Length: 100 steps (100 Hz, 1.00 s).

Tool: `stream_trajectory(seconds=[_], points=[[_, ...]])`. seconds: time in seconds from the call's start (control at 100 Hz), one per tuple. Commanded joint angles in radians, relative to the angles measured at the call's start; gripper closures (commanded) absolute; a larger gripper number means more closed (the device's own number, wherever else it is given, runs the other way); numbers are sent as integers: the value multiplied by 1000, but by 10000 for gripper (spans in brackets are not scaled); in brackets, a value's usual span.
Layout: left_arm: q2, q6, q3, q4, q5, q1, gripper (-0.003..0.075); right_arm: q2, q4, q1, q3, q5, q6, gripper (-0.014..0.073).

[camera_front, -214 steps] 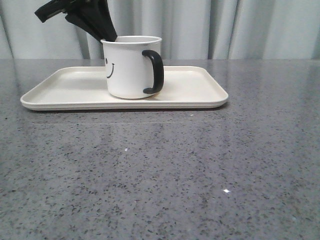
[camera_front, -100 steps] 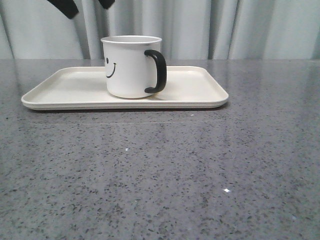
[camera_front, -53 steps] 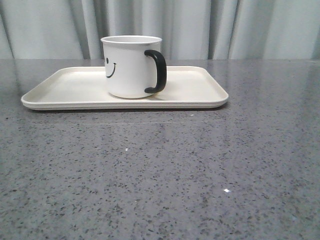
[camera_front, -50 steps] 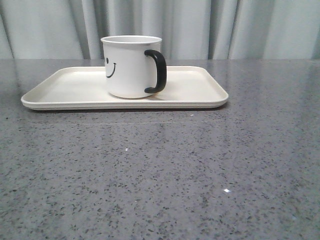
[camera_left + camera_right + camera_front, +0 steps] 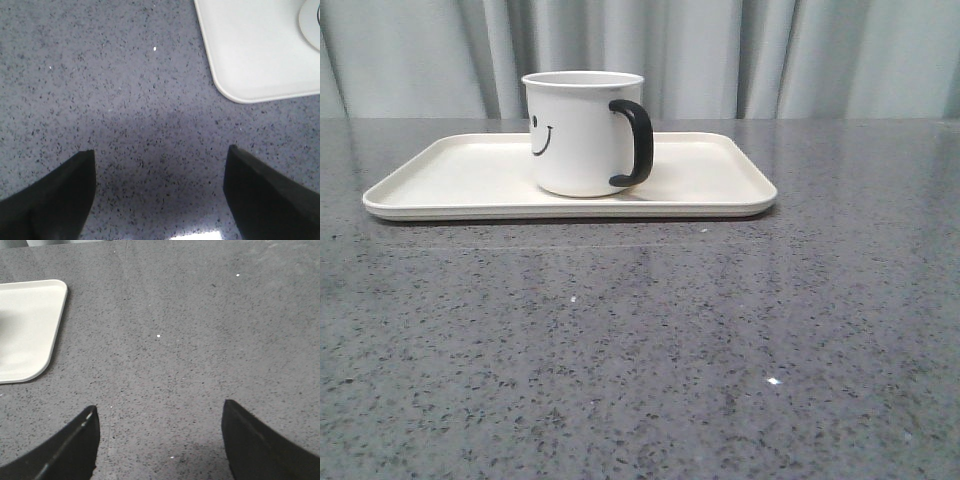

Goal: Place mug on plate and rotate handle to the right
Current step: 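Raise the left gripper away from the mug, then lower the right gripper into the mug and grip its rim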

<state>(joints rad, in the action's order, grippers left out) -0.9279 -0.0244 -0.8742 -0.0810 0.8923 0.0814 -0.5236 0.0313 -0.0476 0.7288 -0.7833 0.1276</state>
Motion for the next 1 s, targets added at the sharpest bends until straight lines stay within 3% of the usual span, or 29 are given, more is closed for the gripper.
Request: stream_trajectory(seconds=[0.0,0.27,0.66,0.99], points=[[41,-10,5,-16,-75,-1,206,-41,49,-4,39,92,-30,71],[51,-10,8,-16,-83,-1,206,-307,257,-110,212,107,-234,71],[51,-10,8,-16,-83,-1,206,-816,257,-358,597,131,-214,71],[51,-10,8,-16,-83,-1,206,-1122,173,-452,907,75,-48,71]])
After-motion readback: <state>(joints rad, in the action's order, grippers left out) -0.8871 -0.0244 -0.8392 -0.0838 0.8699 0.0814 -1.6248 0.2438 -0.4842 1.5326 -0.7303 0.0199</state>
